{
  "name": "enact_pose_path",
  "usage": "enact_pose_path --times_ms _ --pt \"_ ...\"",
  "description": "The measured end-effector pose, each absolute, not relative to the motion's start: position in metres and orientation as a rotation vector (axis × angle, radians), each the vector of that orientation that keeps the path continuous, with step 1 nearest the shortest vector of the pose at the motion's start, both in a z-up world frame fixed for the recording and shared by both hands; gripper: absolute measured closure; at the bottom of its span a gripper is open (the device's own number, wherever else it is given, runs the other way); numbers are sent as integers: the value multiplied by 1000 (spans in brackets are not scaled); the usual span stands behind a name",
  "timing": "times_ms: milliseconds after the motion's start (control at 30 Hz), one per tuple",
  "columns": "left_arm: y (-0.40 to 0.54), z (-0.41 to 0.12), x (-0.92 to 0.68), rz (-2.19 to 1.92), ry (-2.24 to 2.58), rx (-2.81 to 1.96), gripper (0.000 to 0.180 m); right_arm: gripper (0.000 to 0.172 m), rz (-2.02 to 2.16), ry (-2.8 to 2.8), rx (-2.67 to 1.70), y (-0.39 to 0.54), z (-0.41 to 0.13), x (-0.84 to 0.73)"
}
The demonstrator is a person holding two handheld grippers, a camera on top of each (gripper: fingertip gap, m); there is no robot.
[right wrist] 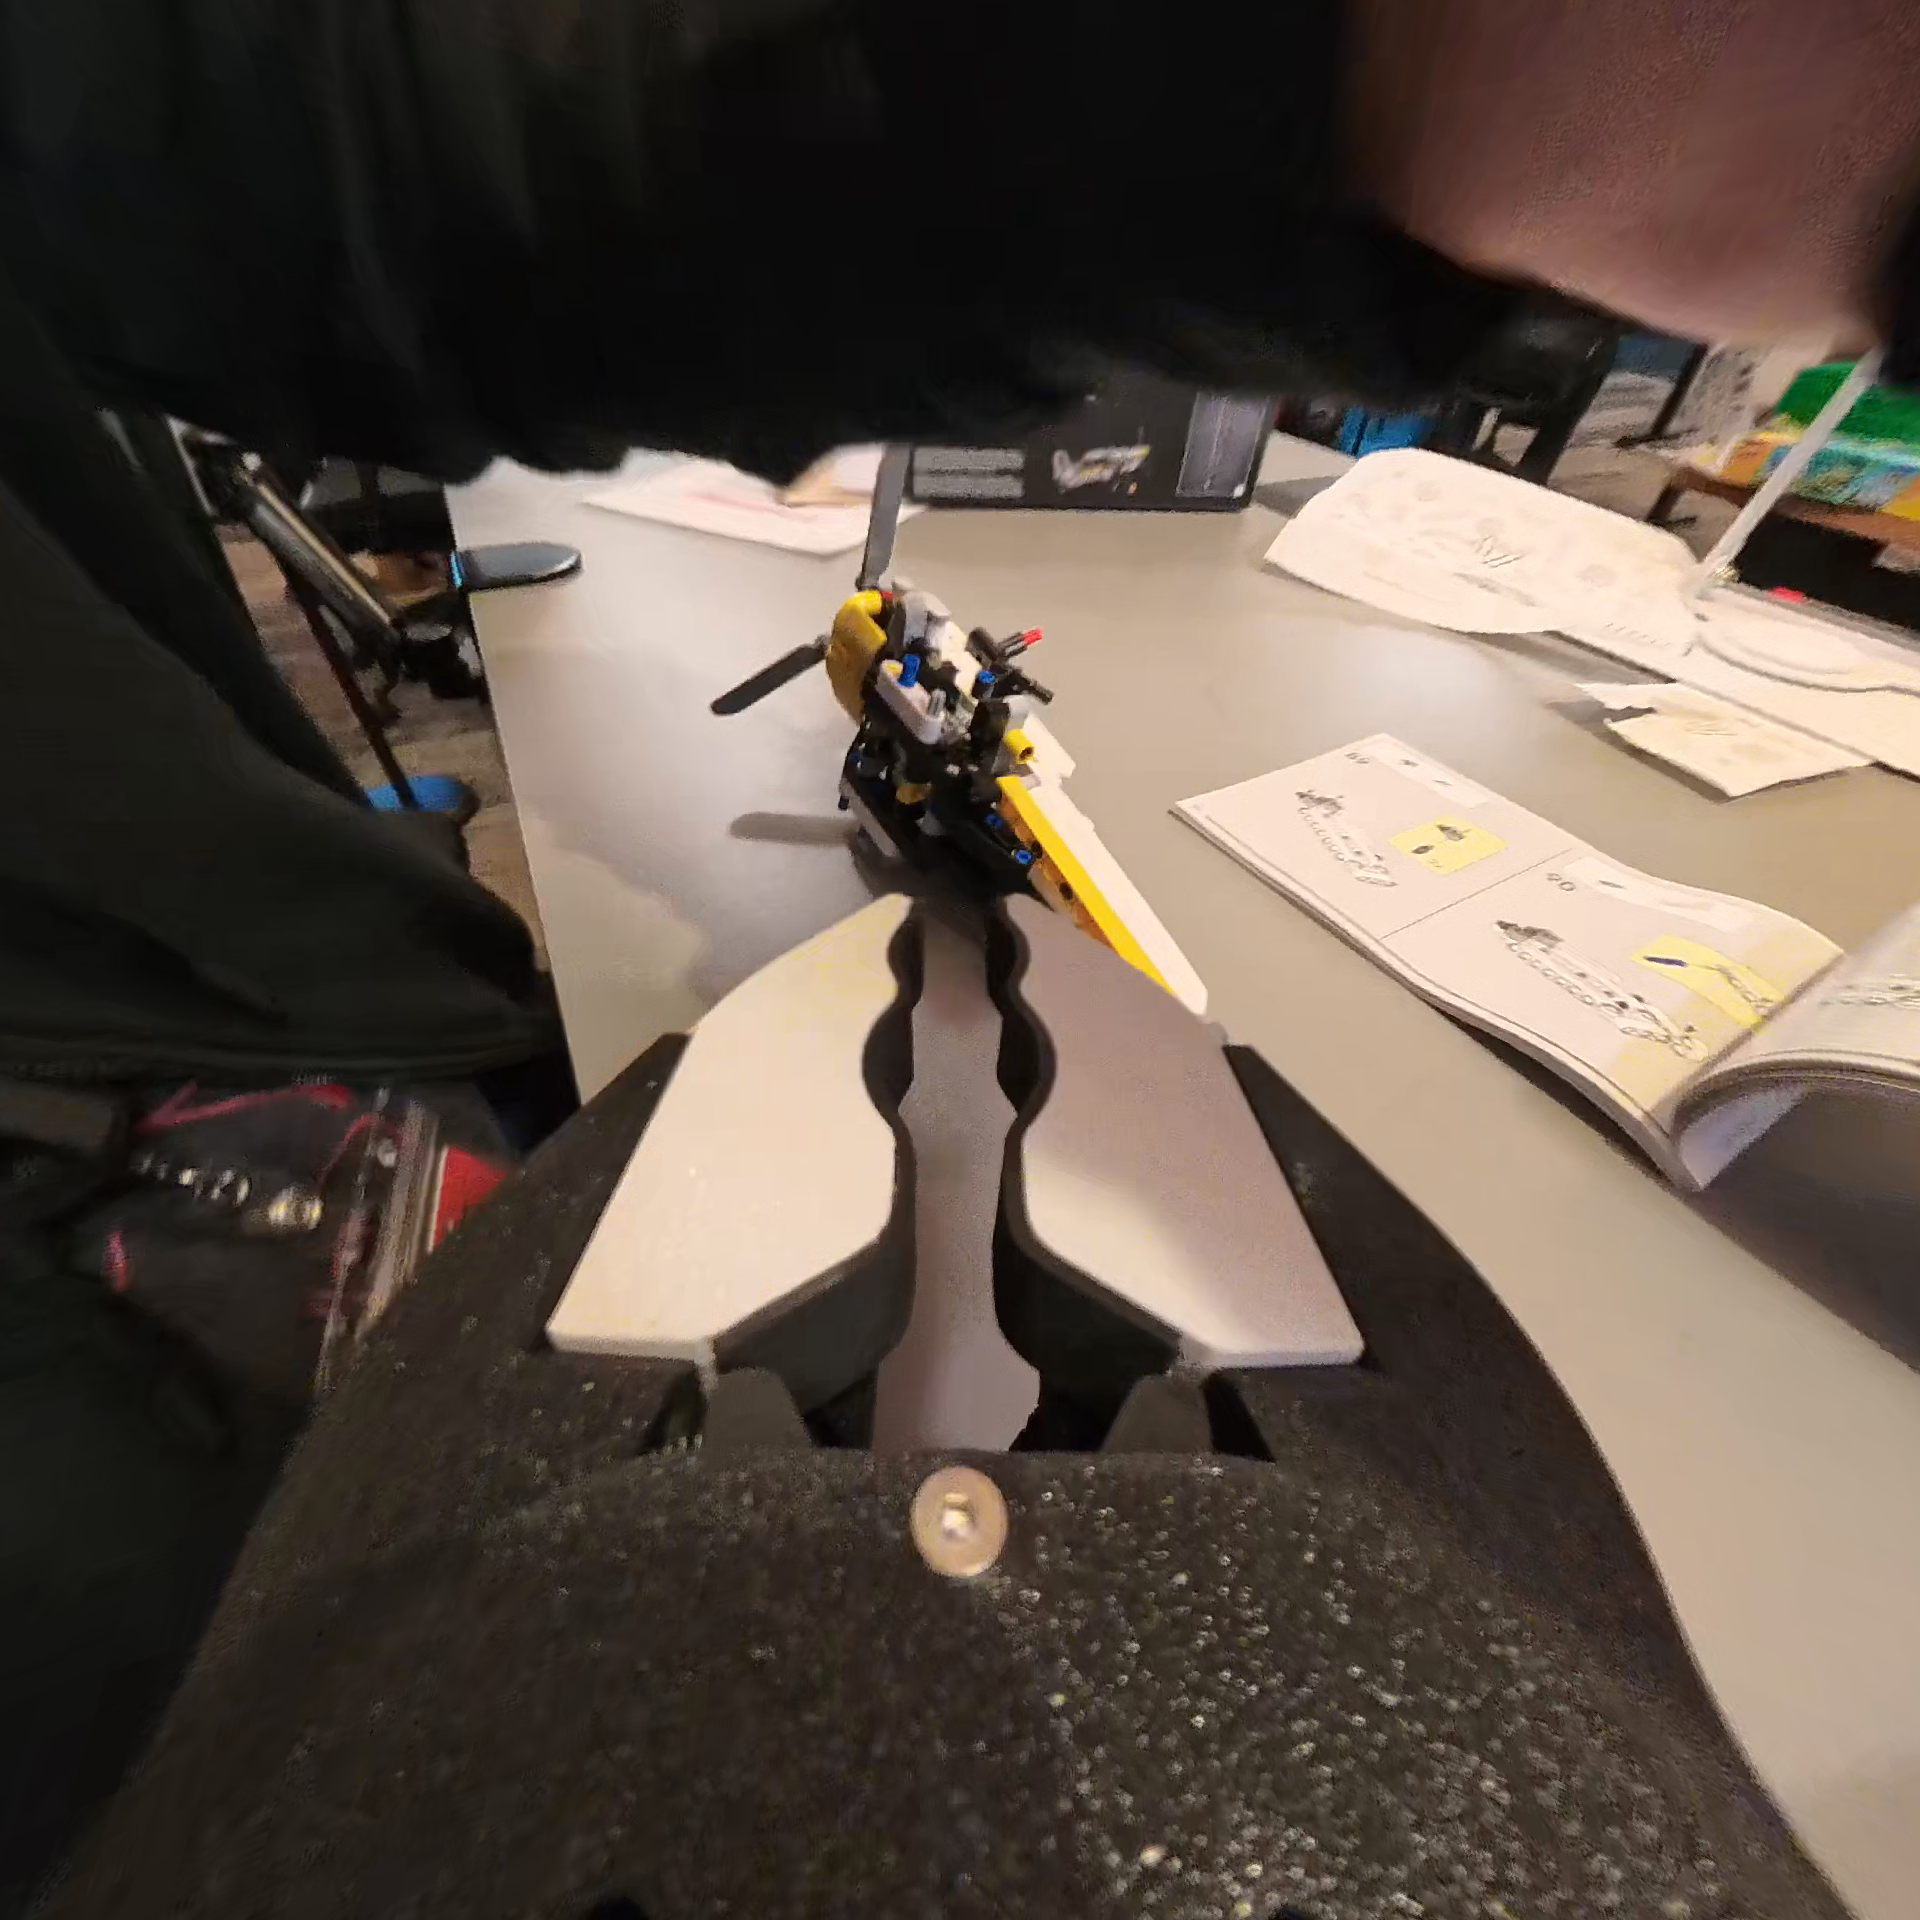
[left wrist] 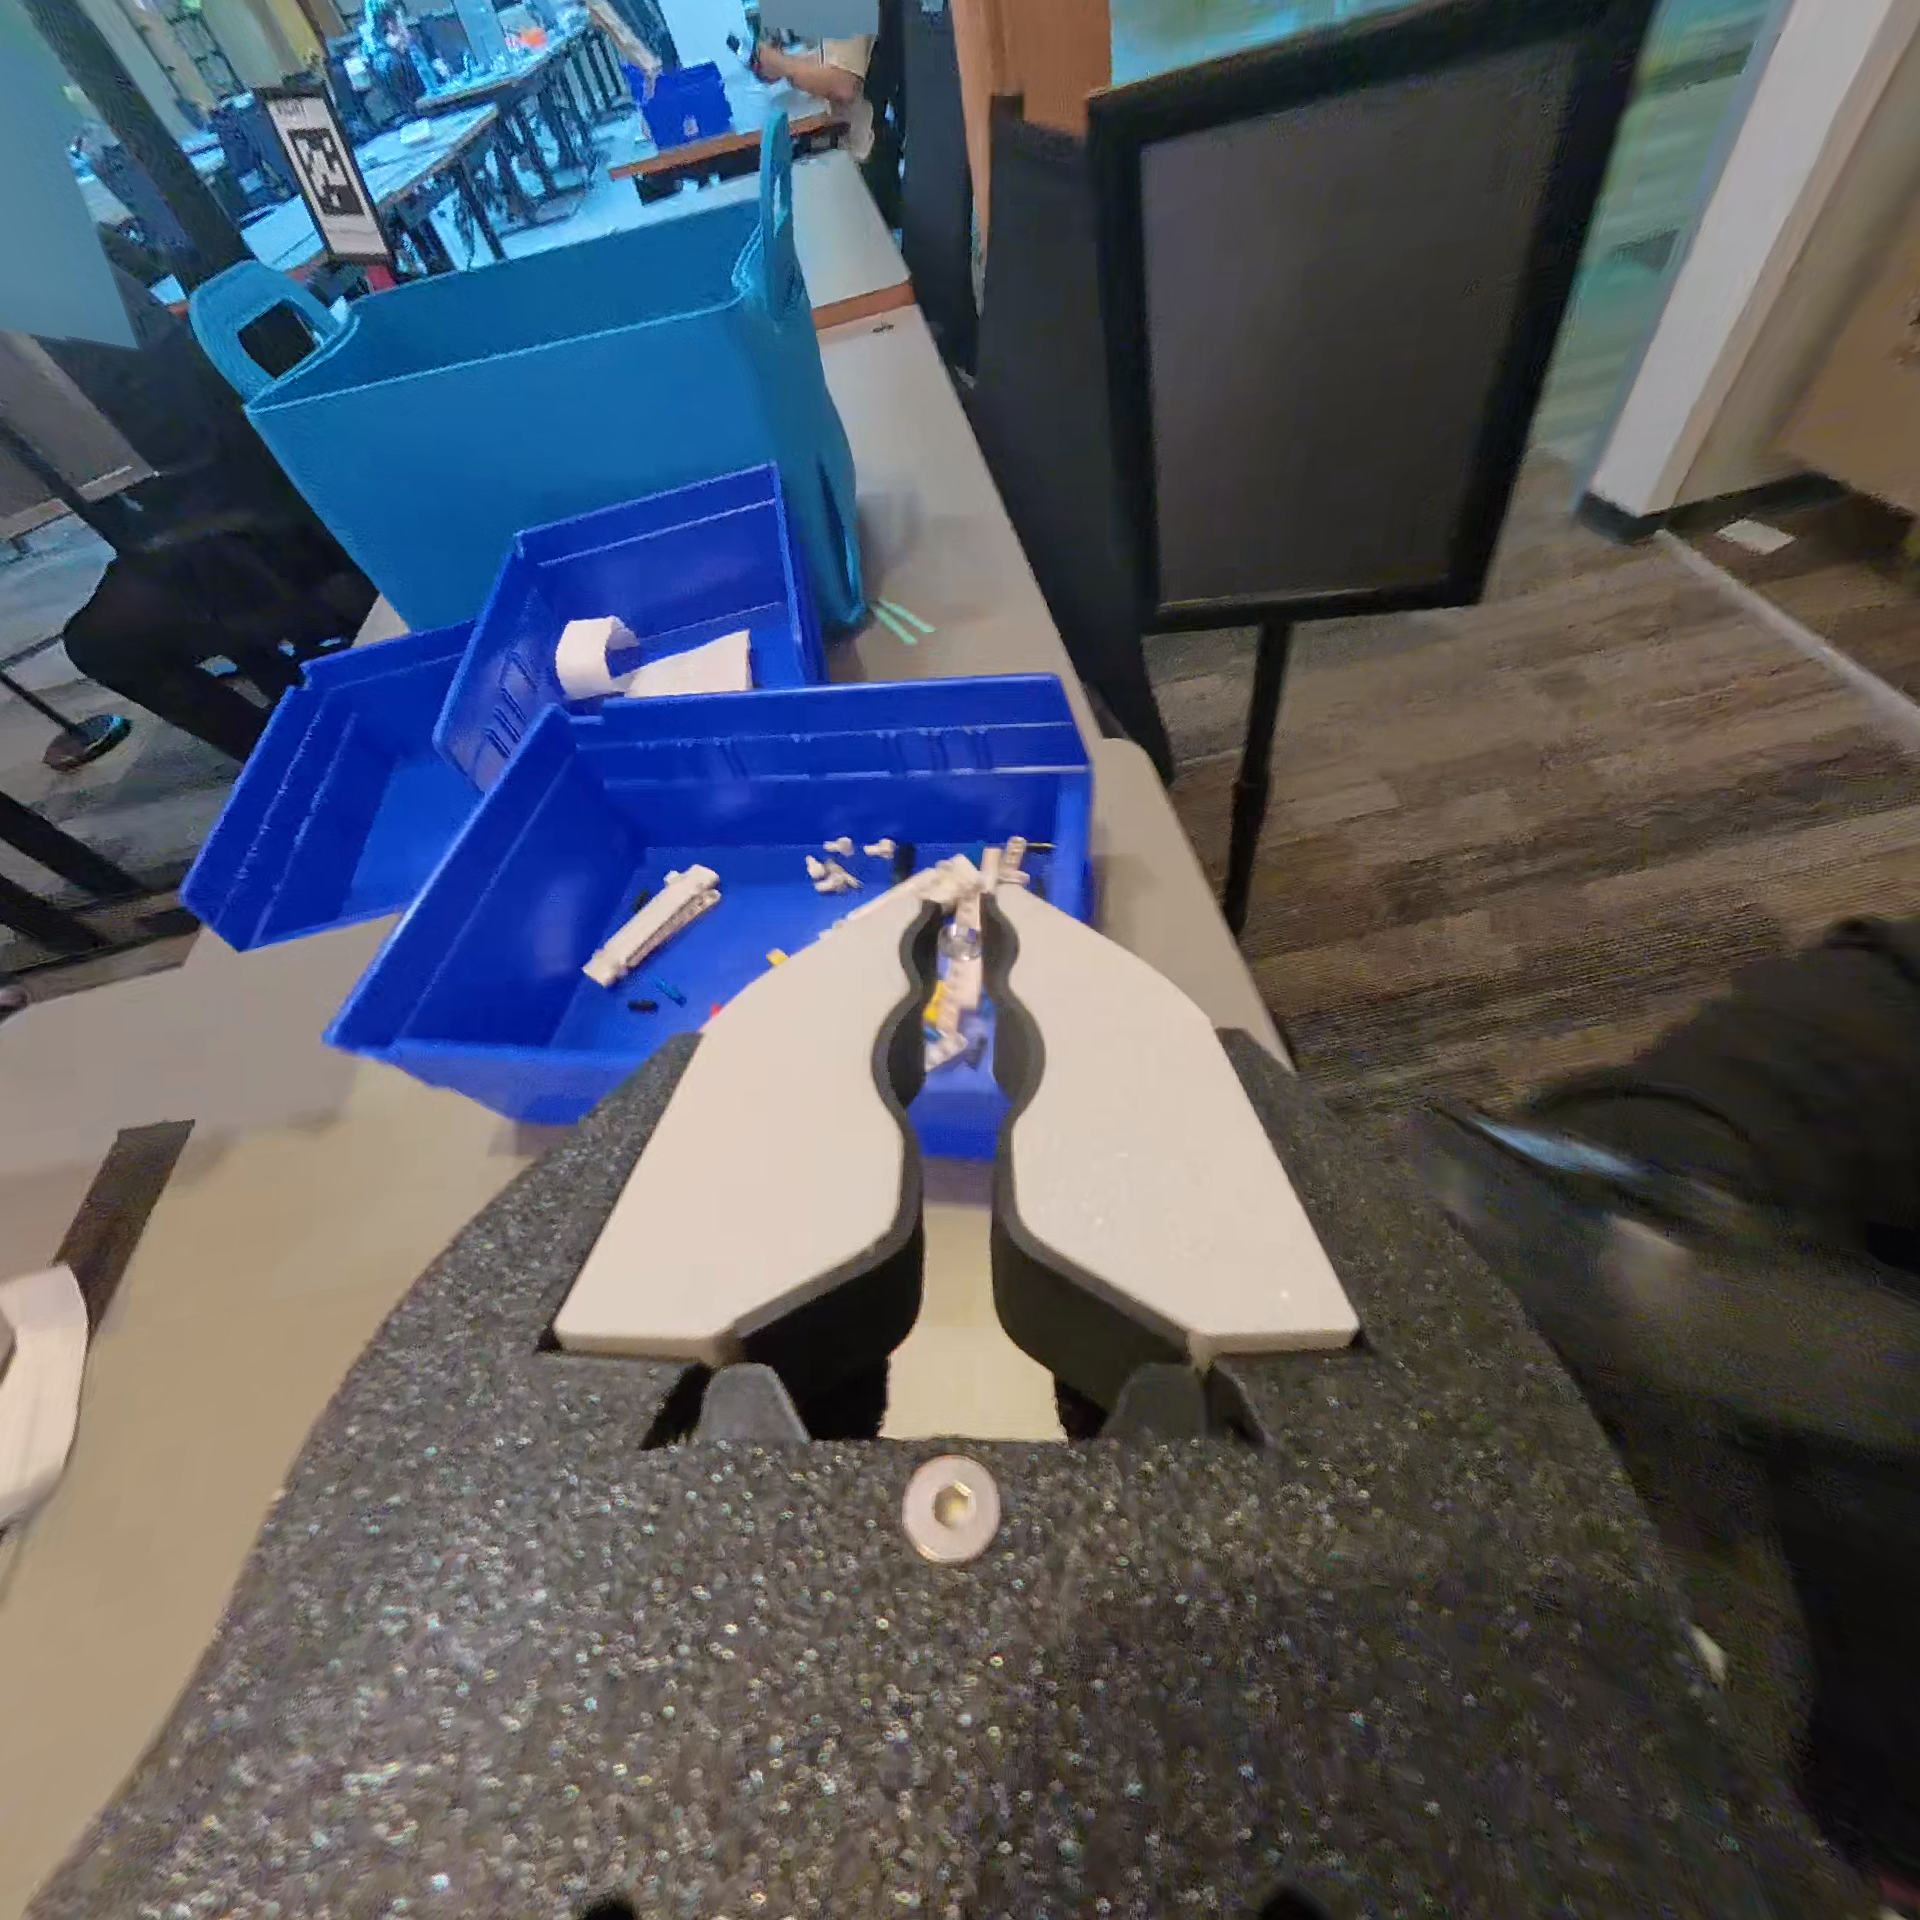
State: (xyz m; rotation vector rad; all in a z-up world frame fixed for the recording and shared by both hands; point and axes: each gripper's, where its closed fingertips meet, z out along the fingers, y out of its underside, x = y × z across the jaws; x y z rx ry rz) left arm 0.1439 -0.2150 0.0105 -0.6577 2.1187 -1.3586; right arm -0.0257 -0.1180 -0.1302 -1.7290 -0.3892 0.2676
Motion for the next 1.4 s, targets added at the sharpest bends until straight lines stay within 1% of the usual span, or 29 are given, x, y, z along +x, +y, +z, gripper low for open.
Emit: enact_pose_path --times_ms 100,167,233,333,433,600,867,933,1000,1067,1133,1300,1400 --pt "-232 -20 195 -1233 2183 -731 171 161 266 -359 -1692 -124 -125 -22" --pt "-233 -39 214 -1204 2192 -792 165 161 278 -354 -1690 -127 -124 -22" --pt "-230 -49 221 -1209 2192 -843 163 161 285 -352 -1691 -130 -124 -22" --pt "-223 -49 213 -1280 2195 -899 162 161 296 -340 -1685 -134 -123 -22" --pt "-210 -42 203 -1267 2157 -862 162 161 305 -320 -1682 -135 -122 -20" --pt "-218 -44 220 -1358 2148 -876 169 161 312 -302 -1714 -131 -126 -18" --pt "-192 -51 209 -1316 2158 -958 167 161 223 -170 -1655 -146 -119 -3" --pt "-179 -60 197 -1256 2187 -1025 166 161 159 -115 -1617 -155 -116 10" --pt "-167 -70 180 -1174 2194 -1077 165 166 -44 -22 -1615 -170 -117 42" --pt "-155 -74 160 -1132 2157 -1098 165 167 -177 38 -1653 -182 -123 67" --pt "-141 -73 140 -1104 2093 -1126 165 167 -153 40 -1675 -184 -126 68" --pt "-108 -56 76 -1152 1861 -1216 164 165 -240 -47 -1784 -173 -141 60" --pt "-97 -75 44 -1133 1787 -1331 163 164 -221 -81 -1854 -167 -149 58"
